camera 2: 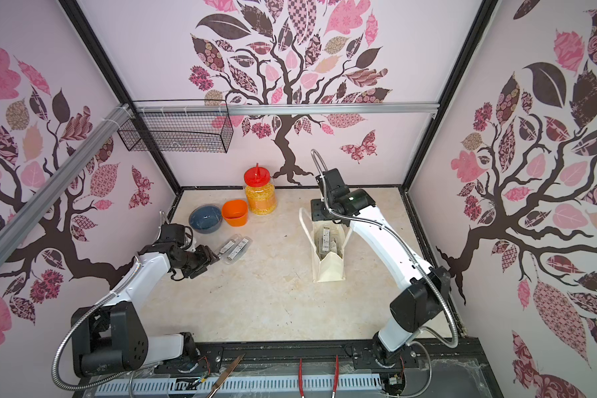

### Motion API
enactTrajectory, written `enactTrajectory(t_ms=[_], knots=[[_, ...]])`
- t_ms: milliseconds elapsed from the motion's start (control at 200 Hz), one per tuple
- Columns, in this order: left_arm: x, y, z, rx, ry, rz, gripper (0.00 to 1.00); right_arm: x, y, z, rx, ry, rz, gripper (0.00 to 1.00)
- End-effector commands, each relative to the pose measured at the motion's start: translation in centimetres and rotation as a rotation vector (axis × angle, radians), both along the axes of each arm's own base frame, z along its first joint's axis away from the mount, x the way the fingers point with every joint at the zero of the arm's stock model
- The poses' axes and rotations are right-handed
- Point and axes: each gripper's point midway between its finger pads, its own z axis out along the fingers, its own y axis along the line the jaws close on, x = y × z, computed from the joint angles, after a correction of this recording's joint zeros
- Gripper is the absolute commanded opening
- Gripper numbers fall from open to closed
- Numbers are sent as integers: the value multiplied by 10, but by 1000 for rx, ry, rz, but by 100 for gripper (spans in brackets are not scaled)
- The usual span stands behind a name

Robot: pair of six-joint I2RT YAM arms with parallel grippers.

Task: Put the compass set into the canvas bag
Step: Pick up the compass set at the center of the board.

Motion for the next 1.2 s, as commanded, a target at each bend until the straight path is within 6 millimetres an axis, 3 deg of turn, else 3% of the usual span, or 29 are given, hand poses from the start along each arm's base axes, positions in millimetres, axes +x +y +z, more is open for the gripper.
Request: enactTrajectory(t_ms=[0, 90, 180, 315, 455, 625, 750, 910, 985, 1105, 1195], knots=[[20, 6, 18, 49, -59, -22, 62, -20, 37, 61, 89, -134, 119, 64], [28, 7, 18, 54, -59, -24, 62, -33, 79, 72, 141, -153, 216, 65], [34, 8, 14, 56, -41, -26, 62, -44, 124, 63, 157, -121, 316, 69], [45, 5, 6, 64, -32, -31, 62, -60, 185, 38, 124, -66, 433, 70], [56, -11, 2, 75, -31, -92, 62, -61, 216, -1, 110, 3, 445, 71], [73, -25, -6, 66, -29, -148, 62, -50, 213, -52, 52, 91, 341, 72], [82, -30, -14, 43, -15, -173, 62, -52, 209, -72, 58, 126, 322, 76], [84, -44, -24, 14, 11, -210, 61, -52, 204, -87, 69, 167, 304, 81], [85, -50, -27, 27, 12, -235, 61, -52, 203, -92, 109, 196, 311, 99], [85, -52, -31, 54, 23, -252, 61, -51, 197, -105, 234, 307, 307, 100], [88, -50, -31, 123, 23, -267, 61, -48, 189, -99, 205, 279, 300, 100]])
